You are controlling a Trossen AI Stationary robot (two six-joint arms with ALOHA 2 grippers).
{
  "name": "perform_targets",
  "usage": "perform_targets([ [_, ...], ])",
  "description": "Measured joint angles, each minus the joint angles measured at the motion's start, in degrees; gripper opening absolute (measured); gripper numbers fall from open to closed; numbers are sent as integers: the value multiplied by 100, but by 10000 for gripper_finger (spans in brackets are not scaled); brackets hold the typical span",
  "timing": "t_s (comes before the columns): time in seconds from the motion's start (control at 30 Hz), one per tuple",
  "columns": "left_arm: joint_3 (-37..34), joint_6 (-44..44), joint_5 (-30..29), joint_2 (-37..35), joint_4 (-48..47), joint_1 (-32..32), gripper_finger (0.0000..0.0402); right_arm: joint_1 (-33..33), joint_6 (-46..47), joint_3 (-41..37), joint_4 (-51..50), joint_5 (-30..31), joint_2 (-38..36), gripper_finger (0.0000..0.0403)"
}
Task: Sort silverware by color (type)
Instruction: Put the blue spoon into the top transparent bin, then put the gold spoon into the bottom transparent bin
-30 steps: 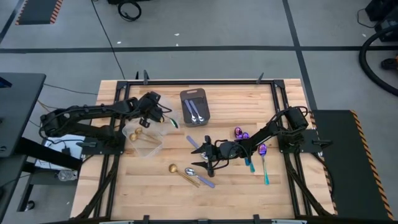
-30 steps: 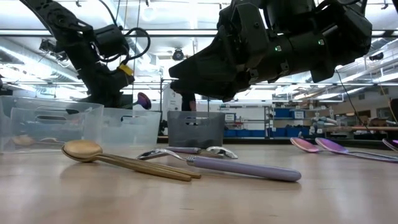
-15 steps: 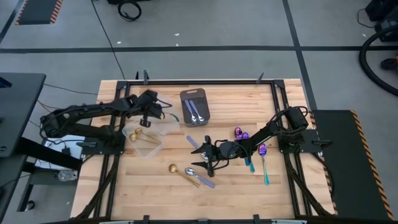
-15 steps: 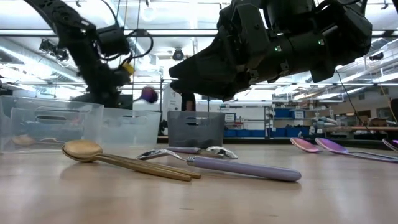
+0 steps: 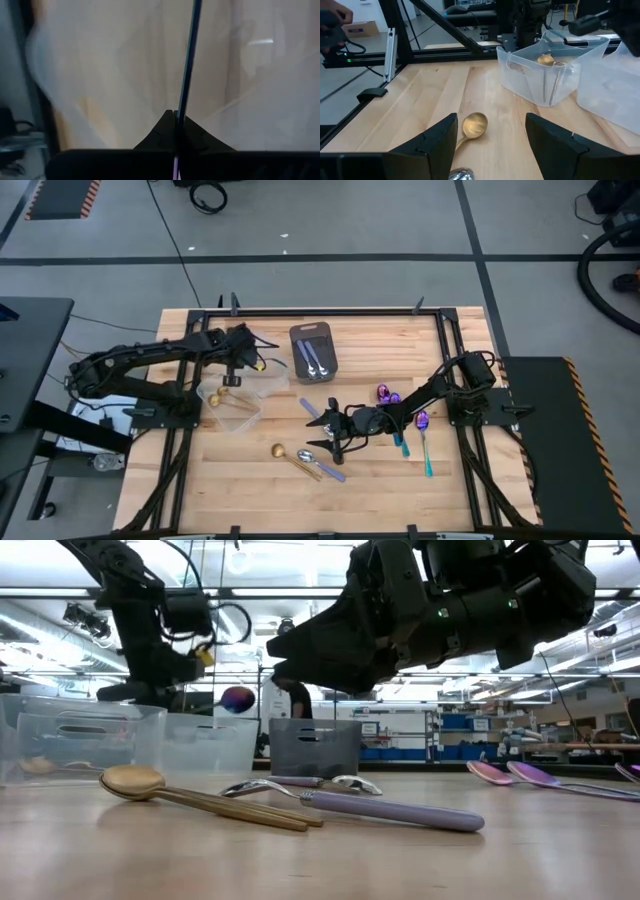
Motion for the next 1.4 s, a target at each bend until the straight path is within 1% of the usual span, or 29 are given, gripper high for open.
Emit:
perform_targets([
  [0.17, 3, -300, -37, 474, -41, -8, 3, 0, 4, -2, -57, 1, 0, 242],
  [0.33, 9, -385, -30, 595, 18, -8, 11, 0, -16, -2, -90, 2, 0, 242],
  [0.5, 3, -528, 2, 594, 98, -9, 40, 0, -29, -2, -152, 2, 0, 242],
  [0.67, 54, -699, -11, 521, 3, -142, 88, 0, -29, -2, -184, 2, 0, 242],
  [0.87, 255, -916, -494, 156, 52, -466, 154, 1, -29, -2, -231, 2, 0, 242],
  [1.03, 365, -1427, -824, 3, 69, -846, 198, 0, -29, -2, -239, 2, 0, 242],
  [1.1, 383, -1580, -1013, -48, 78, -1073, 205, 0, -29, -2, -239, 2, 0, 242],
  [1.17, 385, -1714, -1364, -61, 195, -1355, 206, 0, -29, -2, -241, 2, 0, 242],
  [1.23, 385, -1866, -1732, -60, 280, -1664, 204, 0, -29, -2, -241, 2, 0, 242],
  [1.4, 385, -1929, -2342, -60, 753, -2521, 194, 0, -13, -2, -243, 2, 0, 242],
])
